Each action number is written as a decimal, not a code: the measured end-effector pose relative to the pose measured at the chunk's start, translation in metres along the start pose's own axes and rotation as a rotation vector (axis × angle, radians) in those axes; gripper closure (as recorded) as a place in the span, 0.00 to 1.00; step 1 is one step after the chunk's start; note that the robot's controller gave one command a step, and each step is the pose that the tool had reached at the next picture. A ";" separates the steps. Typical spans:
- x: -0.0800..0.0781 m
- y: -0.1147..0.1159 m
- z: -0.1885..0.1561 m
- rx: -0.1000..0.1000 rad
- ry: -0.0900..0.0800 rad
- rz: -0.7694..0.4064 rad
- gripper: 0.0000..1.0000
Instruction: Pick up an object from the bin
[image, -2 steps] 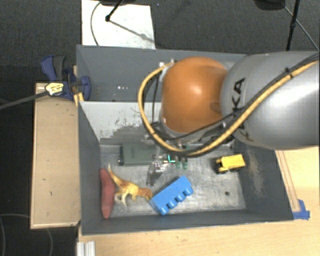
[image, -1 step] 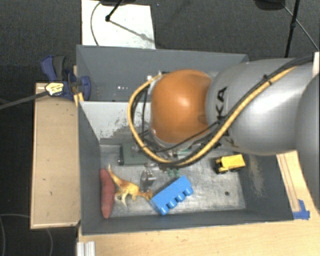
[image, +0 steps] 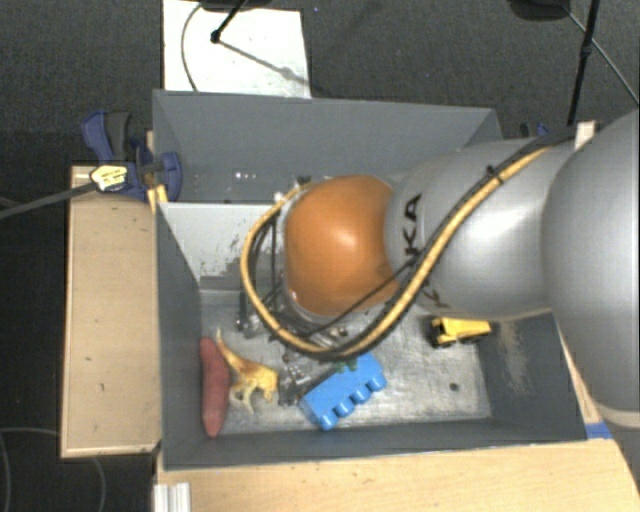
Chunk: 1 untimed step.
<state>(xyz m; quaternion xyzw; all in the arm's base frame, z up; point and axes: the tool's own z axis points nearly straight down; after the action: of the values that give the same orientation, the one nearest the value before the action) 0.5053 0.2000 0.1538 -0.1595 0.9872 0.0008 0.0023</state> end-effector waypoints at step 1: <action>-0.005 0.005 0.071 -0.001 -0.002 -0.251 0.00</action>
Offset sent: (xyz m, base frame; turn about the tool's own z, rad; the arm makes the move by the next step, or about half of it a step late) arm 0.0115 0.0301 -0.0771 -0.4095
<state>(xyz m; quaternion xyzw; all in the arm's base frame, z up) 0.5088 0.2064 0.0824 -0.2817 0.9595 0.0010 0.0035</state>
